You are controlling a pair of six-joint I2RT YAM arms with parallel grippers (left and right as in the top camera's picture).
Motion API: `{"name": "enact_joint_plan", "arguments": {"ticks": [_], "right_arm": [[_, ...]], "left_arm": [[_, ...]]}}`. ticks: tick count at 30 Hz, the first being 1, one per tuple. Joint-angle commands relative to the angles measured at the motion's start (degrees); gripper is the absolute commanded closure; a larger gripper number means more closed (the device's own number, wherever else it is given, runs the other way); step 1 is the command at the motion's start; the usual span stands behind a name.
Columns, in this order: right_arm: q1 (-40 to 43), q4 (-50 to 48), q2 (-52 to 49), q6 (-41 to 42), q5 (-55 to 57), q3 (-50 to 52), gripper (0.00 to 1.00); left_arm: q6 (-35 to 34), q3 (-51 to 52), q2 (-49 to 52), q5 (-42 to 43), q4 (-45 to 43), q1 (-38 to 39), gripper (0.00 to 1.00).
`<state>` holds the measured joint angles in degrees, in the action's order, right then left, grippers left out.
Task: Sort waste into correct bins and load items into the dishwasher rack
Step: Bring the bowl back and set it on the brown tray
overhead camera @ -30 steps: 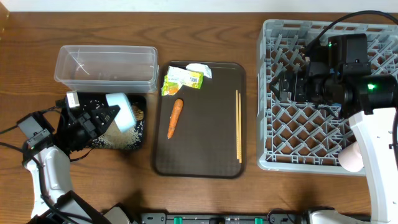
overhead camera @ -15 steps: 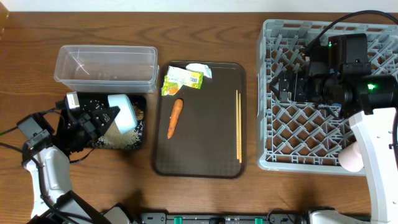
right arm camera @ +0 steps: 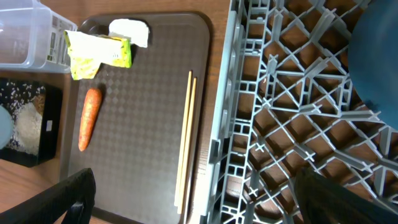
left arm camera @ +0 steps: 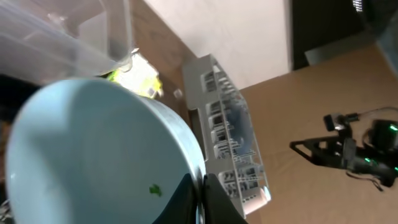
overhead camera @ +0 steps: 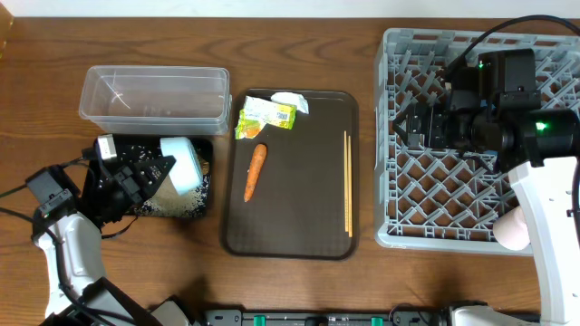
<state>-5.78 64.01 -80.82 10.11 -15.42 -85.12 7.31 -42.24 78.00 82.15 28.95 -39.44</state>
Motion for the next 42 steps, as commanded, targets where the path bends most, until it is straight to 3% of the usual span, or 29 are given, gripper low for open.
{"name": "enact_joint_plan", "arguments": {"ticks": [1, 2, 3, 6, 7, 9, 13, 16, 20, 24, 29, 31, 42], "right_arm": [[-0.83, -0.17, 0.57, 0.57, 0.17, 0.07, 0.05], [-0.83, -0.13, 0.57, 0.57, 0.17, 0.07, 0.05], [-0.83, -0.09, 0.57, 0.57, 0.17, 0.07, 0.05], [-0.83, -0.26, 0.57, 0.57, 0.17, 0.07, 0.05], [-0.83, -0.35, 0.57, 0.57, 0.17, 0.07, 0.05], [-0.83, -0.26, 0.57, 0.57, 0.15, 0.07, 0.05], [-0.83, -0.07, 0.57, 0.57, 0.17, 0.07, 0.05], [-0.83, 0.07, 0.57, 0.57, 0.17, 0.07, 0.05], [-0.83, 0.09, 0.57, 0.57, 0.17, 0.07, 0.05], [-0.83, 0.07, 0.57, 0.57, 0.17, 0.07, 0.05], [-0.83, -0.11, 0.57, 0.57, 0.15, 0.07, 0.05], [-0.83, -0.07, 0.57, 0.57, 0.15, 0.07, 0.05], [-0.85, 0.35, 0.57, 0.57, 0.17, 0.07, 0.05]], "left_arm": [[-0.81, -0.70, -0.15, 0.04, 0.44, -0.11, 0.94], [3.91, -0.61, -0.15, 7.34, 0.42, -0.11, 0.94], [4.98, -0.72, -0.15, 7.58, 0.59, -0.11, 0.94], [-0.31, -0.70, -0.07, -2.64, 0.24, -0.13, 0.94], [-1.16, -0.61, -0.02, -2.38, 0.61, -0.13, 0.94], [5.46, -0.35, -0.02, 8.02, 0.61, 0.04, 0.94], [-2.32, -0.35, 0.02, -3.76, 0.92, -0.02, 0.94], [3.15, -0.17, 0.02, 3.72, 1.07, 0.02, 0.94], [2.95, -0.17, 0.04, 2.54, 1.03, 0.04, 0.94], [2.60, -0.17, 0.02, 6.47, 1.03, 0.66, 0.94], [2.47, -0.31, -0.57, 7.82, 1.01, 6.91, 0.94], [2.21, -0.72, -1.40, 5.66, 1.01, 11.30, 0.94], [-7.93, -2.75, -8.13, -26.99, 0.00, 38.91, 0.94]]}}
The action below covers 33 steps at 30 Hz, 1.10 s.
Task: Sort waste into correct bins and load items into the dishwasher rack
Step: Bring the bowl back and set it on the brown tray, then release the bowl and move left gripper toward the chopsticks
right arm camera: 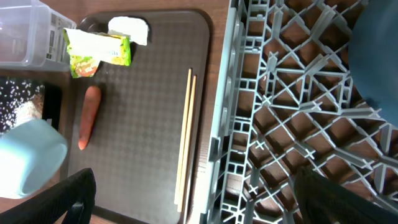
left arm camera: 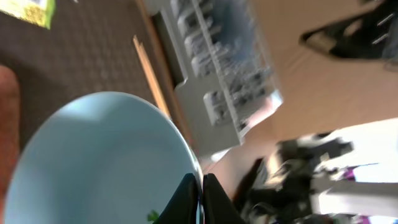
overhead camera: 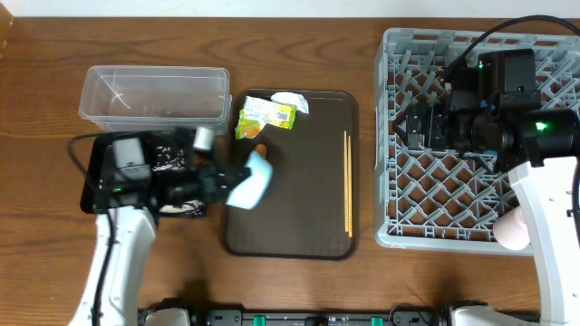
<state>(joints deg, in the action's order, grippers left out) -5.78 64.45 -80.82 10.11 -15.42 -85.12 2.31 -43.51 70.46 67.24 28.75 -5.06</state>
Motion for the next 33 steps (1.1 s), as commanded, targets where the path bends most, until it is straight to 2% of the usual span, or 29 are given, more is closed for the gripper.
{"name": "enact_joint_plan", "arguments": {"ticks": [1, 5, 10, 15, 19, 21, 24, 26, 28, 33], "right_arm": [[-0.83, -0.33, 0.57, 0.57, 0.17, 0.07, 0.05], [-0.83, -0.68, 0.57, 0.57, 0.17, 0.07, 0.05], [-0.83, -0.42, 0.57, 0.57, 0.17, 0.07, 0.05], [-0.85, -0.50, 0.57, 0.57, 0.17, 0.07, 0.05], [-0.85, -0.33, 0.57, 0.57, 0.15, 0.07, 0.05], [-0.85, -0.07, 0.57, 0.57, 0.15, 0.07, 0.05], [-1.27, 0.66, 0.57, 0.55, 0.15, 0.07, 0.05], [-2.01, 1.05, 0.57, 0.52, 0.17, 0.07, 0.04], [-2.73, 0.96, 0.55, -0.11, 0.24, 0.07, 0.05], [-2.89, 0.26, 0.57, -0.07, 0.24, 0.07, 0.05]], "left_arm": [[-3.72, -1.46, -0.39, -16.04, 0.39, 7.26, 0.94], [-6.43, -1.46, 0.55, -31.01, 0.98, 17.11, 0.94], [-9.94, -1.44, 2.19, -42.25, 0.76, 26.10, 0.94], [-9.97, -1.44, 4.15, -44.44, 1.29, 31.06, 0.94], [-11.26, -1.46, 4.72, -44.39, 1.22, 32.02, 0.93], [-11.23, -1.53, 4.59, -44.39, 1.20, 31.69, 0.84], [-11.23, -1.53, 4.35, -44.39, 1.29, 31.61, 0.84], [-11.21, -1.73, 4.11, -44.39, 1.27, 31.61, 0.72], [-11.23, -2.03, 4.02, -44.33, 1.25, 31.63, 0.67], [-11.19, -2.05, 4.02, -43.30, 1.68, 33.62, 0.66]]}}
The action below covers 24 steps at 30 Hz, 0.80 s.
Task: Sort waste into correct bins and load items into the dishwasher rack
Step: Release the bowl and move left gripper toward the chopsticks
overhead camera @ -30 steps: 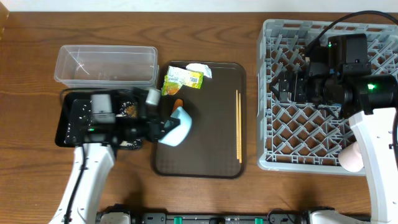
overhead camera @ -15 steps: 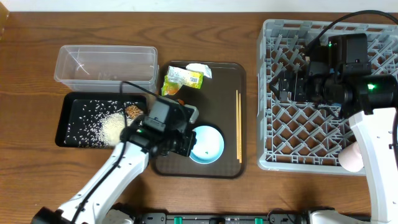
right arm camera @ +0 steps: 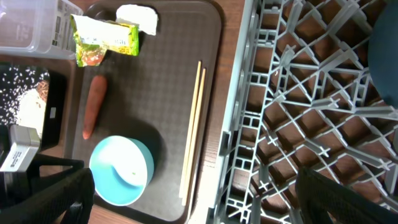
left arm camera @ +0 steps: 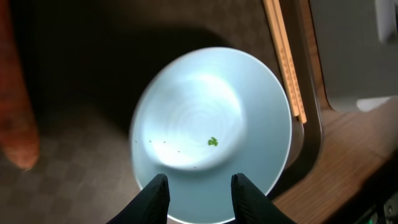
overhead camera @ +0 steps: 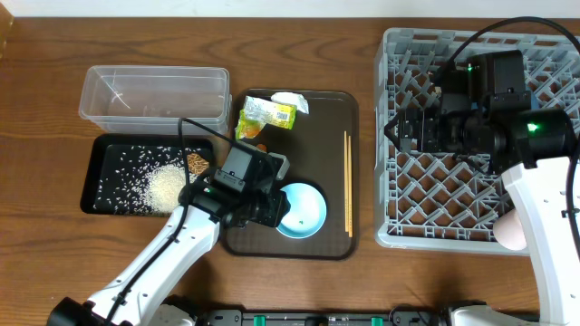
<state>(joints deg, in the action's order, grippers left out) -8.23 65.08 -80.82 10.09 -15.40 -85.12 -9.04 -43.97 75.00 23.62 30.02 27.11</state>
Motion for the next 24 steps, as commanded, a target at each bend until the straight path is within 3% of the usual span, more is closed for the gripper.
{"name": "enact_joint_plan", "arguments": {"ticks": [1, 13, 24], "right_arm": [[-0.44, -0.59, 0.55, -0.04, 0.20, 0.07, 0.05], [-0.42, -2.03, 0.55, 0.00, 0.57, 0.07, 0.05], [-0.42, -2.69, 0.55, 0.17, 0.59, 0.07, 0.05]], "left_arm": [[0.42, -1.60, -0.52, 0.28, 0.44, 2.45, 0.66], [4.57, -1.60, 0.02, -17.62, 0.59, 21.18, 0.63], [7.76, -6.86, 9.94, -19.06, -0.37, 25.18, 0.60]]}}
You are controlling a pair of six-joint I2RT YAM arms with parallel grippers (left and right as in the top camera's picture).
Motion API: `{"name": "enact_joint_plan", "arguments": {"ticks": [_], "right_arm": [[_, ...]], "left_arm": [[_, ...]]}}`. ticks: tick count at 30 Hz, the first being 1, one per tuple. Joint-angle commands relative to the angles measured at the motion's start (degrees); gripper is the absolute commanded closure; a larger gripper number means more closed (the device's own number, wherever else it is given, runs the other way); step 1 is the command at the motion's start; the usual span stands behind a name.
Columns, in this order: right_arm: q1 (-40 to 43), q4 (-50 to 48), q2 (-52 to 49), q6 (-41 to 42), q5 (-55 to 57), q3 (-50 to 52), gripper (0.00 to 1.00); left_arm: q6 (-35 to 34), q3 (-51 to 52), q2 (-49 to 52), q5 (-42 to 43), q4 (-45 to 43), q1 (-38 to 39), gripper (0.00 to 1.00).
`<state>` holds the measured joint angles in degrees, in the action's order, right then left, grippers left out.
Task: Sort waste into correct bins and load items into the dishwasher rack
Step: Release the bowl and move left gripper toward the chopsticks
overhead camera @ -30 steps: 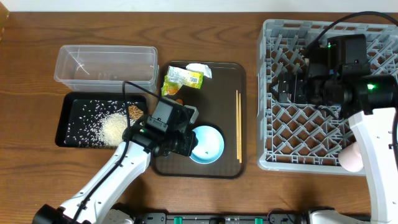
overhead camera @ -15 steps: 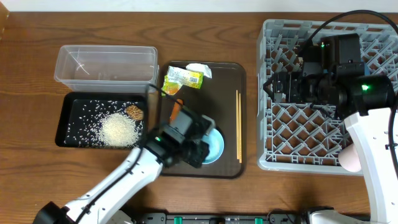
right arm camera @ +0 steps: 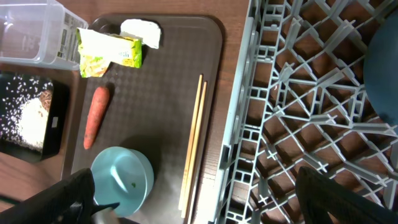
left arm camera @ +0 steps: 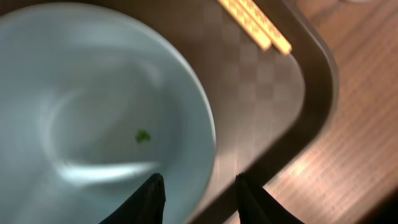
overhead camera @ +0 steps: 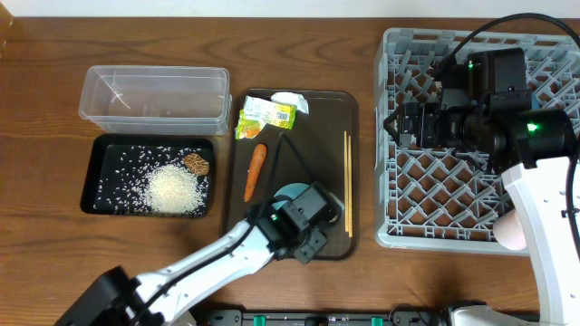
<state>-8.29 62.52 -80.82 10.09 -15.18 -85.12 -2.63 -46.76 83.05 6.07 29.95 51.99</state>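
A light blue bowl (left arm camera: 93, 118) stands upright on the brown tray (overhead camera: 317, 118), a green speck inside it. My left gripper (left arm camera: 200, 199) is open and low over it, one finger above the bowl's inside, the other outside the rim over the tray. In the overhead view the left wrist covers most of the bowl (overhead camera: 288, 192). Also on the tray lie a carrot (overhead camera: 256, 172), a green wrapper (overhead camera: 265, 116) and chopsticks (overhead camera: 347, 181). My right gripper (right arm camera: 208, 186) hangs open over the grey dishwasher rack (overhead camera: 426, 208), holding nothing.
A clear plastic container (overhead camera: 154, 93) and a black tray of rice (overhead camera: 149, 175) stand left of the brown tray. A white scrap (right arm camera: 140, 31) lies at the tray's far edge. In the rack sit a dark blue item (right arm camera: 385, 56) and a pale cup (overhead camera: 512, 231).
My left gripper, still open, went from left of the bowl and higher to right over it and lower, its fingers now either side of the rim. The bowl stayed put.
My left gripper held the bowl tipped over the black rice tray. Then it held the bowl at the brown tray's left edge. Then the bowl stood upright on the tray, let go. Now the open fingers straddle its rim. The right arm barely moved.
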Motion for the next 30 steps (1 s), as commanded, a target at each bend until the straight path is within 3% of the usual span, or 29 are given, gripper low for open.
{"name": "enact_joint_plan", "arguments": {"ticks": [1, 5, 10, 16, 18, 28, 30], "right_arm": [[-0.35, -0.11, 0.55, 0.17, 0.35, 0.07, 0.05], [-0.35, 0.09, 0.55, 0.17, 0.35, 0.07, 0.05], [-0.35, 0.11, 0.55, 0.17, 0.35, 0.07, 0.04], [-0.35, 0.04, 0.55, 0.17, 0.35, 0.07, 0.05], [-0.35, 0.07, 0.55, 0.15, 0.37, 0.07, 0.04], [-0.35, 0.35, 0.57, 0.15, 0.37, 0.07, 0.04], [-0.35, 0.66, 0.57, 0.15, 0.37, 0.07, 0.04]], "left_arm": [[1.33, -5.38, 3.06, -1.38, -0.28, 0.42, 0.59], [0.48, -9.55, 8.50, -0.63, -0.50, 0.48, 0.57], [-6.38, -10.91, 14.60, -0.50, -0.59, 0.48, 0.57], [-9.79, -10.91, 16.55, -1.20, -0.74, -0.26, 0.58], [-10.23, -10.91, 16.59, -1.18, -1.11, -0.85, 0.65], [-16.44, -10.86, 20.35, -0.76, -5.60, -2.49, 0.79], [-16.59, -10.93, 20.35, -0.81, -5.66, -2.60, 0.86]]}}
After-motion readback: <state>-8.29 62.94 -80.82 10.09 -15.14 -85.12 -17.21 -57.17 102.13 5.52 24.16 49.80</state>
